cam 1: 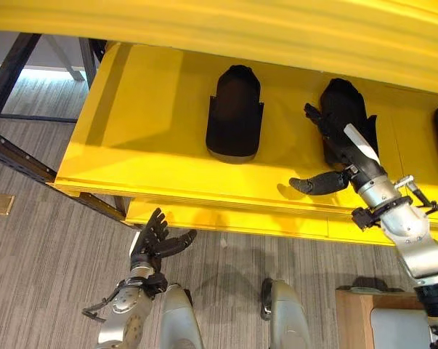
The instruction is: Move parts from the plastic box to the shelf.
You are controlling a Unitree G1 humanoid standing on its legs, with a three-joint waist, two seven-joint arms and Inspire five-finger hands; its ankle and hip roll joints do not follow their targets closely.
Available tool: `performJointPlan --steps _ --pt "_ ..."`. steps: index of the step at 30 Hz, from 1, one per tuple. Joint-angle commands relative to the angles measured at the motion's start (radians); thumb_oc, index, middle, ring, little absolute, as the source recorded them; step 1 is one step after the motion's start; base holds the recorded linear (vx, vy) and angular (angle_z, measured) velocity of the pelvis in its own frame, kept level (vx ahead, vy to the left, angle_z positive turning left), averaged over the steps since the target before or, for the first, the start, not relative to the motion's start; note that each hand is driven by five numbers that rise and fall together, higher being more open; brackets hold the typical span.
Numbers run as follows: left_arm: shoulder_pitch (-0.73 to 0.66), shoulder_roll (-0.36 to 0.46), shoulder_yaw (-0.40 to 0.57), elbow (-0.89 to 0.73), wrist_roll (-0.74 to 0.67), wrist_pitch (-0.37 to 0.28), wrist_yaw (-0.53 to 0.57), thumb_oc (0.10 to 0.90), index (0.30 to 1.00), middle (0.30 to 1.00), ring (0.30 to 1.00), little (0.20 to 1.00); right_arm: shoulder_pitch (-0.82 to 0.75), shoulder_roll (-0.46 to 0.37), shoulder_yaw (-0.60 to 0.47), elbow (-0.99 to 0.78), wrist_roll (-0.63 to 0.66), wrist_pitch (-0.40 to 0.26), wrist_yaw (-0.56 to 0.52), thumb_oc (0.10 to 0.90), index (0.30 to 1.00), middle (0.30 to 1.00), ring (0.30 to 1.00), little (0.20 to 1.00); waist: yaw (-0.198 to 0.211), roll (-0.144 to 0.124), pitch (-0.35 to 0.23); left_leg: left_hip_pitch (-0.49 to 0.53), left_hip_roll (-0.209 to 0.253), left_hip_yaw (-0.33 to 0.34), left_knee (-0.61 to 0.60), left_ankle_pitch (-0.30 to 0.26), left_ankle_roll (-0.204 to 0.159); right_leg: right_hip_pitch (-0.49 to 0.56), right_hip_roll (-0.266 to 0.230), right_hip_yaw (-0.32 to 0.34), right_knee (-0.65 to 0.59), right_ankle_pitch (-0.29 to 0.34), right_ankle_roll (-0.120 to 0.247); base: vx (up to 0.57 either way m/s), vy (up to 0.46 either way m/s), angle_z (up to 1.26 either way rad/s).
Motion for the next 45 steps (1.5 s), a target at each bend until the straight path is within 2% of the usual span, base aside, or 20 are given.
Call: performJointPlan --steps 1,5,9,12,14,18,20,23,27,28,29,30,32,33,34,35,36,37,40,45 --pt "0.030 0.010 0.002 -0.098 0.018 -0.080 -0.007 0.900 1.000 1.000 1.000 1.000 0.016 0.041 -0.103 -0.111 0.116 -0.139 -0.066 0.900 1.000 1.000 1.000 1.000 -0.011 -0.011 -0.087 -0.009 0.026 -0.065 0.013 0.008 0.035 0.095 -0.002 0.013 -0.132 0.094 -0.003 0.00 0.000 0.00" --pt "0.054 0.002 0.009 -0.077 0.014 -0.090 -0.020 0.900 1.000 1.000 1.000 1.000 0.158 0.112 -0.162 -0.126 0.145 -0.166 -0.058 0.900 1.000 1.000 1.000 1.000 -0.034 0.000 -0.102 0.026 0.029 -0.057 -0.047 0.035 0.028 0.124 0.000 0.005 -0.172 0.105 0.002 0.02 -0.008 -0.01" --pt "0.072 0.000 0.013 -0.066 0.014 -0.096 -0.037 0.900 1.000 1.000 1.000 1.000 0.238 0.134 -0.193 -0.149 0.147 -0.176 -0.044 0.900 1.000 1.000 1.000 1.000 -0.053 0.014 -0.113 0.061 0.032 -0.048 -0.119 0.072 0.022 0.147 0.006 -0.008 -0.213 0.121 0.005 0.03 -0.023 0.04" --pt "0.093 -0.004 0.029 -0.055 0.010 -0.109 -0.059 0.900 1.000 1.000 1.000 1.000 0.291 0.139 -0.220 -0.159 0.142 -0.186 -0.029 0.900 1.000 1.000 1.000 1.000 -0.075 0.040 -0.136 0.128 0.038 -0.028 -0.275 0.148 0.016 0.172 0.022 -0.024 -0.292 0.151 0.010 0.04 -0.020 0.03" --pt "0.093 -0.004 0.029 -0.055 0.010 -0.109 -0.059 0.900 1.000 1.000 1.000 1.000 0.291 0.139 -0.219 -0.159 0.142 -0.186 -0.029 0.900 1.000 1.000 1.000 1.000 -0.074 0.039 -0.135 0.135 0.038 -0.026 -0.285 0.153 0.015 0.175 0.022 -0.024 -0.296 0.154 0.010 0.01 -0.024 -0.07" --pt "0.127 -0.025 0.054 -0.065 -0.001 -0.121 -0.088 0.900 1.000 1.000 1.000 1.000 0.325 0.115 -0.249 -0.171 0.175 -0.200 0.001 0.900 1.000 1.000 1.000 1.000 -0.089 0.078 -0.192 0.251 0.086 0.018 -0.561 0.296 -0.002 0.202 0.079 -0.034 -0.421 0.185 0.008 0.01 -0.095 -0.11" --pt "0.136 -0.032 0.057 -0.065 -0.003 -0.123 -0.091 0.900 1.000 1.000 1.000 1.000 0.327 0.110 -0.250 -0.172 0.180 -0.200 0.008 0.900 1.000 1.000 1.000 1.000 -0.089 0.084 -0.201 0.266 0.099 0.028 -0.597 0.319 -0.007 0.204 0.094 -0.033 -0.436 0.186 0.004 -0.01 -0.121 -0.19" --pt "0.176 -0.070 0.069 -0.063 -0.019 -0.125 -0.113 0.900 1.000 1.000 1.000 1.000 0.356 0.093 -0.262 -0.183 0.209 -0.204 0.036 0.900 1.000 1.000 1.000 1.000 -0.090 0.109 -0.238 0.290 0.151 0.060 -0.689 0.402 -0.023 0.201 0.163 -0.020 -0.491 0.185 -0.021 -0.04 -0.168 -0.21" --pt "0.184 -0.086 0.068 -0.058 -0.010 -0.129 -0.124 0.900 1.000 1.000 1.000 1.000 0.358 0.085 -0.268 -0.174 0.213 -0.206 0.034 0.900 1.000 1.000 1.000 1.000 -0.080 0.125 -0.259 0.283 0.170 0.066 -0.735 0.484 -0.033 0.218 0.203 -0.019 -0.570 0.201 -0.037 -0.06 -0.159 -0.26" --pt "0.180 -0.088 0.069 -0.055 -0.009 -0.129 -0.125 0.900 1.000 1.000 1.000 1.000 0.363 0.087 -0.276 -0.164 0.221 -0.206 0.028 0.900 1.000 1.000 1.000 1.000 -0.084 0.125 -0.265 0.274 0.169 0.083 -0.728 0.483 -0.029 0.228 0.203 -0.024 -0.598 0.207 -0.043 -0.09 -0.124 -0.04" --pt "0.166 -0.087 0.066 -0.048 -0.005 -0.133 -0.132 0.900 1.000 1.000 1.000 1.000 0.367 0.081 -0.285 -0.143 0.208 -0.209 0.012 0.900 1.000 1.000 1.000 1.000 -0.096 0.109 -0.261 0.265 0.152 0.143 -0.632 0.435 -0.010 0.252 0.190 -0.035 -0.641 0.226 -0.056 -0.12 -0.127 0.00" --pt "0.165 -0.086 0.064 -0.052 -0.008 -0.136 -0.133 0.900 1.000 1.000 1.000 1.000 0.365 0.082 -0.280 -0.137 0.202 -0.208 0.006 0.900 1.000 1.000 1.000 1.000 -0.088 0.101 -0.255 0.265 0.131 0.115 -0.599 0.414 -0.007 0.257 0.189 -0.030 -0.655 0.237 -0.054 -0.13 -0.097 0.19" --pt "0.158 -0.094 0.069 -0.068 -0.012 -0.140 -0.121 0.900 1.000 1.000 1.000 1.000 0.332 0.085 -0.252 -0.113 0.197 -0.198 -0.005 0.900 1.000 1.000 1.000 1.000 -0.060 0.074 -0.237 0.275 -0.001 -0.010 -0.476 0.278 0.023 0.266 0.183 0.006 -0.677 0.274 -0.052 -0.08 -0.009 0.20" --pt "0.158 -0.094 0.069 -0.068 -0.012 -0.139 -0.120 0.900 1.000 1.000 1.000 1.000 0.331 0.085 -0.252 -0.112 0.196 -0.199 -0.005 0.900 1.000 1.000 1.000 1.000 -0.062 0.072 -0.237 0.270 -0.004 -0.012 -0.471 0.279 0.025 0.265 0.180 0.005 -0.678 0.276 -0.051 -0.09 0.023 -0.18" --pt "0.148 -0.109 0.073 -0.086 -0.014 -0.138 -0.118 0.900 1.000 1.000 1.000 1.000 0.301 0.086 -0.234 -0.113 0.187 -0.193 -0.007 0.900 1.000 1.000 1.000 1.000 -0.047 0.054 -0.225 0.280 -0.102 -0.073 -0.319 0.171 0.051 0.267 0.189 0.031 -0.671 0.284 -0.059 -0.08 0.050 -0.44" --pt "0.145 -0.115 0.072 -0.092 -0.012 -0.137 -0.115 0.900 1.000 1.000 1.000 1.000 0.291 0.096 -0.226 -0.105 0.198 -0.191 -0.008 0.900 1.000 1.000 1.000 1.000 -0.044 0.049 -0.218 0.285 -0.141 -0.100 -0.240 0.142 0.064 0.260 0.197 0.043 -0.656 0.287 -0.064 -0.08 0.047 -0.71" --pt "0.144 -0.115 0.073 -0.092 -0.012 -0.137 -0.115 0.900 1.000 1.000 1.000 1.000 0.290 0.097 -0.226 -0.104 0.198 -0.191 -0.007 0.900 1.000 1.000 1.000 1.000 -0.046 0.046 -0.219 0.279 -0.145 -0.101 -0.239 0.146 0.064 0.257 0.193 0.043 -0.656 0.289 -0.063 -0.07 0.140 -0.65" --pt "0.144 -0.122 0.075 -0.097 -0.008 -0.135 -0.110 0.900 1.000 1.000 1.000 1.000 0.290 0.117 -0.219 -0.098 0.201 -0.185 -0.007 0.900 1.000 1.000 1.000 1.000 -0.054 0.049 -0.219 0.321 -0.161 -0.104 -0.248 0.083 0.095 0.242 0.200 0.051 -0.628 0.285 -0.057 -0.06 0.169 -0.46" --pt "0.145 -0.121 0.075 -0.096 -0.008 -0.134 -0.105 0.900 1.000 1.000 1.000 1.000 0.299 0.144 -0.224 -0.090 0.190 -0.178 -0.014 0.900 1.000 1.000 1.000 1.000 -0.060 0.052 -0.207 0.370 -0.185 -0.097 -0.348 0.016 0.124 0.224 0.185 0.069 -0.578 0.297 -0.030 -0.10 0.231 -0.26" --pt "0.152 -0.101 0.081 -0.101 0.001 -0.132 -0.107 0.900 1.000 1.000 1.000 1.000 0.316 0.190 -0.225 -0.074 0.175 -0.173 -0.015 0.900 1.000 1.000 1.000 1.000 -0.071 0.035 -0.203 0.399 -0.234 -0.082 -0.434 0.017 0.146 0.183 0.122 0.087 -0.582 0.362 0.014 -0.21 0.270 0.09"
